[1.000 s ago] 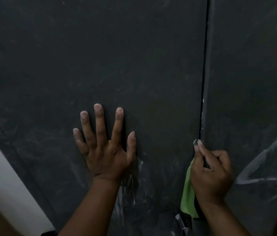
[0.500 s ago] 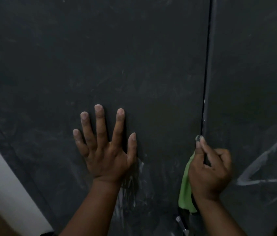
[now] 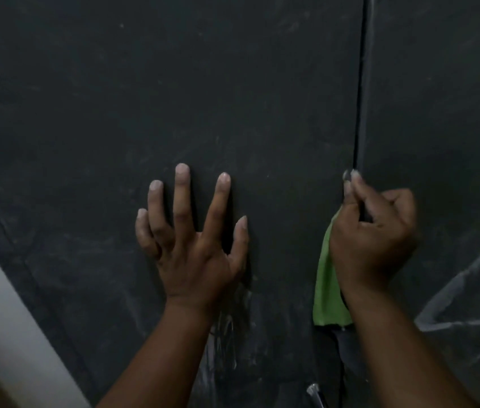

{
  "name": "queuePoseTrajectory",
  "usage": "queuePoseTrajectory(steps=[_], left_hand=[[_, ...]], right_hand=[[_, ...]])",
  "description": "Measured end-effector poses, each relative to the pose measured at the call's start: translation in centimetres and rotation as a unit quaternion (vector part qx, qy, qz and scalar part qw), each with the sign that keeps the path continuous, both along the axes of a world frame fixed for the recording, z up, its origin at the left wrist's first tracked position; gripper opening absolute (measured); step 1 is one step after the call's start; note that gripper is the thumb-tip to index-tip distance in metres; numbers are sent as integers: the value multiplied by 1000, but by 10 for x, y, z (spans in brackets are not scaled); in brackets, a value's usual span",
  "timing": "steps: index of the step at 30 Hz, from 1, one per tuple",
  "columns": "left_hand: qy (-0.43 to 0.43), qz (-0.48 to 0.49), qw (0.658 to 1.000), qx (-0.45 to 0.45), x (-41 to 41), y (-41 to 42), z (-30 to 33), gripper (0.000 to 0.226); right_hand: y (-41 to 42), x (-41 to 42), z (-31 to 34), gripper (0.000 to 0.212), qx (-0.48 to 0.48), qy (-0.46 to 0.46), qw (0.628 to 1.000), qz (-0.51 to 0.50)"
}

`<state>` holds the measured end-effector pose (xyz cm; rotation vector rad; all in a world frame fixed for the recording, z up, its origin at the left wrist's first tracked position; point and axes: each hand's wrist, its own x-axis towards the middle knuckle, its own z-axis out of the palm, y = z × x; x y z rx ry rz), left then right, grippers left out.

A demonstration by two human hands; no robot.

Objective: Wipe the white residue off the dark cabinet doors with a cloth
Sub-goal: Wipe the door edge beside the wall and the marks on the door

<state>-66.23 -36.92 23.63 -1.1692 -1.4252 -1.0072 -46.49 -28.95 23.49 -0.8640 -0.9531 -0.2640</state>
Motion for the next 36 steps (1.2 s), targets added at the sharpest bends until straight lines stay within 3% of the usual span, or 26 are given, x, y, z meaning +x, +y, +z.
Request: queuePoseTrajectory(steps=[7,10,17,27,36], left_hand=[[33,12,999,-1,-9,6,-14,67],[38,14,999,2,-9,9,-16,68],[37,18,999,3,-9,8,-16,68],[31,10,999,-5,-8,7,-17,69],[29,2,1000,-3,-10,5,-17,67]], right_hand=[[-21,0,-106,16,-54,-10,998,13],[-20,3,-85,14,-46,-16,998,25],[3,3,40,17,21,4,999,25],[-19,-1,-93,20,-80,17,996,33],[-10,-6,-41,16,-31,56,993,95]])
